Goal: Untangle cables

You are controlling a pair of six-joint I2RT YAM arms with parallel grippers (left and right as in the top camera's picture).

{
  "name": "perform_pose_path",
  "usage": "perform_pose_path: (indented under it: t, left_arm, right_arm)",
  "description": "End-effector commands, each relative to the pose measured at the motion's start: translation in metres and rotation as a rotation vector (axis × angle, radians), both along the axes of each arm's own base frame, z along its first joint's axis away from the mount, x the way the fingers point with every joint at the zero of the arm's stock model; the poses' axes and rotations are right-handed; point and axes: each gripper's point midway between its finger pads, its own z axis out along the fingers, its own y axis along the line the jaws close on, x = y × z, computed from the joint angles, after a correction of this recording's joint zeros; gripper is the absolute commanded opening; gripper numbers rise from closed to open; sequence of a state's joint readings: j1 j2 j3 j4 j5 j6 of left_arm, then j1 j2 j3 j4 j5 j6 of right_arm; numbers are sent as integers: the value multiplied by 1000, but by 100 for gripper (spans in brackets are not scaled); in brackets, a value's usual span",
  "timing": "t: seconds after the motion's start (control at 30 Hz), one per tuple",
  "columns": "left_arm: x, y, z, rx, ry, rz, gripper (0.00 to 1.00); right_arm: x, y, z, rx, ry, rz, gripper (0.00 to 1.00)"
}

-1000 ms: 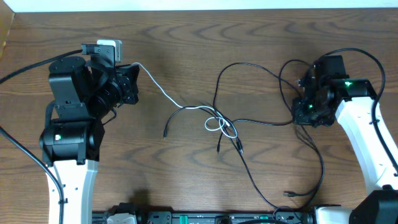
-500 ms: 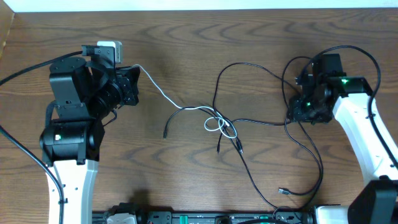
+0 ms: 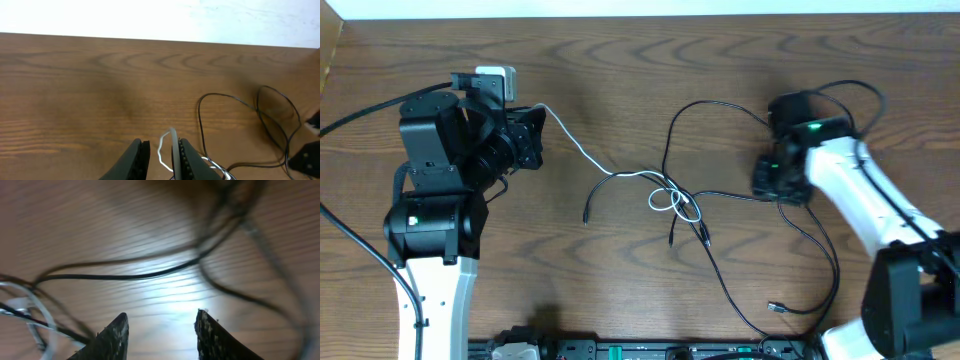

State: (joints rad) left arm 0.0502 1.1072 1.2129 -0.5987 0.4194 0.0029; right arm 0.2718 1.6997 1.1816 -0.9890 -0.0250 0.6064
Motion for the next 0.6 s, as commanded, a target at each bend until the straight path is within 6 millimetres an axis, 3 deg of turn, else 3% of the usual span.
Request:
perform_pose_path:
  t: [0.0, 0.17, 0.33, 0.57]
  left_arm:
    - [0, 0, 0, 0, 0, 1, 21]
    - [-2, 0, -3, -1, 14, 0, 21]
    - [-2, 0, -3, -1, 14, 0, 21]
    - [-2, 0, -3, 0, 14, 0, 21]
  right_arm:
    - [0, 17, -12, -55, -15, -231, 41]
    - [-1, 34, -33, -139, -43, -348, 47]
    - [-9, 43, -58, -191, -16, -410, 47]
    - [-3, 44, -62, -202, -57, -456, 48]
